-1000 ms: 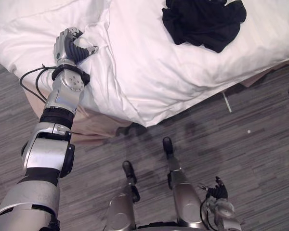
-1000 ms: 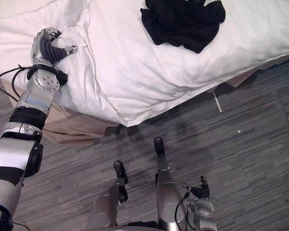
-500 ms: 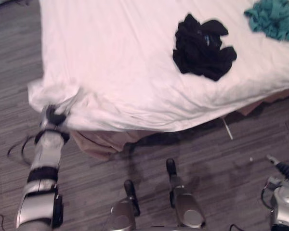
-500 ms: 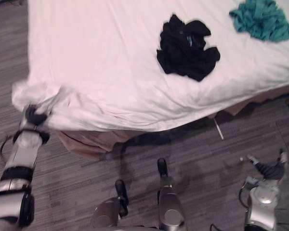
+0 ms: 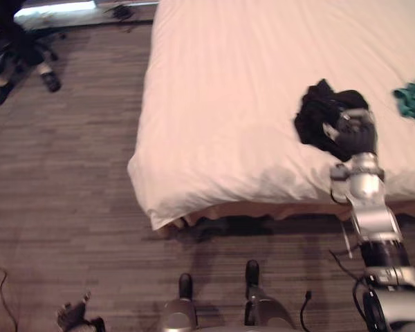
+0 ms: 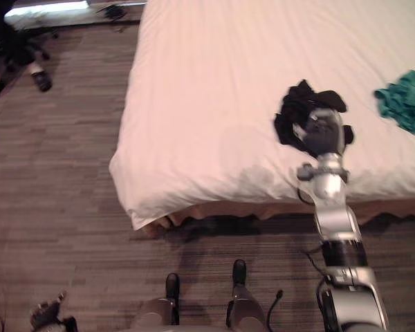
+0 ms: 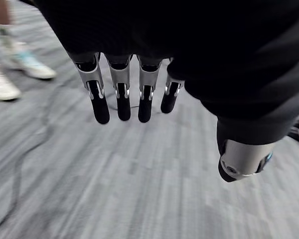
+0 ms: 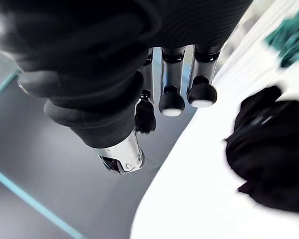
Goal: Tidy the bed and pick cloth on bed and put in laundry
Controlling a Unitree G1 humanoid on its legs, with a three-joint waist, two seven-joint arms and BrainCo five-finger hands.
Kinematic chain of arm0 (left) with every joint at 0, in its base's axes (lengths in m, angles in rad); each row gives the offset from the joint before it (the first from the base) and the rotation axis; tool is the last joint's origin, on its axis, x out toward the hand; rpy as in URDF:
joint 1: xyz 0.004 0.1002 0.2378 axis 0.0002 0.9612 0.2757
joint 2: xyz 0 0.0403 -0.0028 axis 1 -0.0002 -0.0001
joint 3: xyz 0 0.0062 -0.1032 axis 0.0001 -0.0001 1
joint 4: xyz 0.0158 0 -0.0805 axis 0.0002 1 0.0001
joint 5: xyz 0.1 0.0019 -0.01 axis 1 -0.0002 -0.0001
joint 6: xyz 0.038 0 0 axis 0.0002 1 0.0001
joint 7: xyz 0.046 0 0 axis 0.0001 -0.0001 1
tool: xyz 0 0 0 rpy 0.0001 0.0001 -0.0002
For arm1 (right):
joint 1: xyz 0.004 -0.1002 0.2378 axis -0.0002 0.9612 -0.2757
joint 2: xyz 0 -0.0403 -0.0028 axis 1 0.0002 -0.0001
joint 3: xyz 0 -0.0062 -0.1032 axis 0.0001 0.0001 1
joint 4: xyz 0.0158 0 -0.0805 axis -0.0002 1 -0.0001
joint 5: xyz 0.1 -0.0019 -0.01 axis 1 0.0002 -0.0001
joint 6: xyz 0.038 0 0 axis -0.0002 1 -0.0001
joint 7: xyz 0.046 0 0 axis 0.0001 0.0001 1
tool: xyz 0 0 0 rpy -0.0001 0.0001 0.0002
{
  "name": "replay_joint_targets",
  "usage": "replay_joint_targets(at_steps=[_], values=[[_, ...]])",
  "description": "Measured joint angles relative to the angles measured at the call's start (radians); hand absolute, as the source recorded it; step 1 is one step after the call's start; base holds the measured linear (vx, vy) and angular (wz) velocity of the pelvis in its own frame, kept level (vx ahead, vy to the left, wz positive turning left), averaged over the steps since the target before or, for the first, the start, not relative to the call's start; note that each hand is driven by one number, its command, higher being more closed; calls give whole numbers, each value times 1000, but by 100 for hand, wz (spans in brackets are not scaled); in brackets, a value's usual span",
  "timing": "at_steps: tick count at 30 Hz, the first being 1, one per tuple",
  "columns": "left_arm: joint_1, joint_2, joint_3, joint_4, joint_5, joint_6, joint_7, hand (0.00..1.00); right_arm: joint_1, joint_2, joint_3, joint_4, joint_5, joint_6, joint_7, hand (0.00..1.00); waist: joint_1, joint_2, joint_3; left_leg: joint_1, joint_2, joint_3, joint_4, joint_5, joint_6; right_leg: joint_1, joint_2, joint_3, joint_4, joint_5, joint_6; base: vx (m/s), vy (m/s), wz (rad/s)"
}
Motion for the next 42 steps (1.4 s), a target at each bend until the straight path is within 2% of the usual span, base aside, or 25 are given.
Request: replay_joint_targets(at_steps=[2,3,5,7,10,13,15,19,22,23,26,28,30,32,33,34,36,40,41,42], values=[[18,-40,-10,5,-23,0,-1,0,-124,1,44,45,36,-6,8,100,22,4,36,-23,-3,-22,-3,15,-3,-14,-8,-17,1,5,-5,-71,-1,34],[17,-64,-27,5,-29,0,-2,0,-221,3,66,86,60,-15,13,100,36,10,82,-42,-5,-38,-4,26,-3,-30,-12,-31,11,5,-5,-119,9,38],[14,-75,-68,3,-30,-2,-4,0,-321,7,101,141,74,-20,15,100,38,14,117,-86,-6,-57,-10,43,-9,-72,-15,-50,25,3,-2,-126,-4,38],[-8,-73,-135,-1,-47,-18,-4,0,-420,12,138,213,102,-23,16,100,44,30,186,-133,-6,-88,-13,70,-14,-114,-20,-76,47,3,-3,-112,-8,33],[-71,-66,-248,-1,-69,-41,-5,0,-452,12,166,346,113,-23,17,100,74,66,206,-208,-9,-123,-35,108,-16,-188,-26,-108,63,5,-5,-79,-10,33],[-145,-63,-336,-1,-85,-56,-5,0,-452,28,176,447,129,-19,22,100,85,98,222,-258,-9,-161,-64,145,-16,-228,-28,-146,64,10,-9,-60,-5,41],[-199,-61,-410,0,-87,-67,-5,0,-466,58,155,448,131,-63,9,100,85,109,229,-289,-10,-176,-66,154,-13,-255,-30,-155,64,22,-19,-53,18,14],[-248,-59,-478,-1,-87,-85,-5,0,-453,111,158,454,148,-82,13,100,81,112,230,-278,-10,-170,-64,154,-12,-253,-30,-143,68,20,-18,-19,7,-10],[-271,-59,-489,-14,-87,-86,-5,0,-411,171,216,395,154,-83,18,100,55,112,230,-267,-6,-164,-64,153,-12,-249,-26,-140,71,14,-21,-34,-3,-8],[-271,-60,-491,-19,-87,-86,-5,0,-398,178,231,379,161,-82,19,100,55,112,230,-263,-5,-161,-64,153,-13,-246,-25,-139,72,12,-20,-32,0,-9],[-272,-59,-487,-30,-85,-84,-5,0,-300,253,385,298,195,-78,71,100,36,112,229,-209,2,-157,-64,146,-13,-192,-18,-140,72,-4,-21,-13,-2,-3],[-270,-58,-487,-41,-65,-84,-5,0,-224,345,558,287,258,-56,171,100,35,110,227,-157,12,-152,-63,125,-20,-140,-8,-140,72,-20,-24,2,-7,-5],[-268,-59,-476,-55,-48,-80,-6,0,-190,419,645,276,293,-45,228,100,34,105,219,-135,18,-143,-62,111,-19,-118,-2,-139,68,-27,-28,0,-6,-6],[-259,-58,-464,-59,-35,-74,-7,0,-179,458,647,223,318,-41,253,100,38,96,195,-127,22,-135,-64,107,-25,-110,3,-136,61,-27,-27,11,0,-10],[-241,-53,-455,-59,-34,-68,-9,0,-181,470,630,173,337,-46,257,100,39,81,171,-119,23,-122,-64,107,-25,-109,4,-127,62,-27,-27,23,8,-23],[-219,-52,-444,-58,-35,-63,-11,0,-185,476,598,138,345,-62,257,100,37,67,142,-110,24,-106,-64,105,-26,-108,4,-114,63,-25,-24,41,14,-30],[-205,-50,-447,-58,-36,-62,-25,0,-228,470,506,128,345,-84,246,100,29,60,128,-82,22,-84,-62,108,-22,-96,3,-94,70,-23,-21,30,16,-32],[-227,-35,-476,-64,-37,-71,-29,0,-377,404,347,137,343,-94,179,100,11,65,130,-127,18,-64,-50,107,-23,-176,-3,-71,126,-27,-25,-78,6,-19],[-234,-34,-485,-70,-39,-75,-29,0,-426,375,306,141,343,-109,156,100,4,70,135,-172,12,-57,-14,107,-22,-228,-12,-60,167,-33,-25,-142,-3,-10],[-254,-36,-507,-74,-42,-76,-29,0,-461,326,257,144,343,-123,123,100,5,87,144,-230,3,-53,52,88,-12,-283,-24,-46,219,-36,-29,-153,1,-10]])
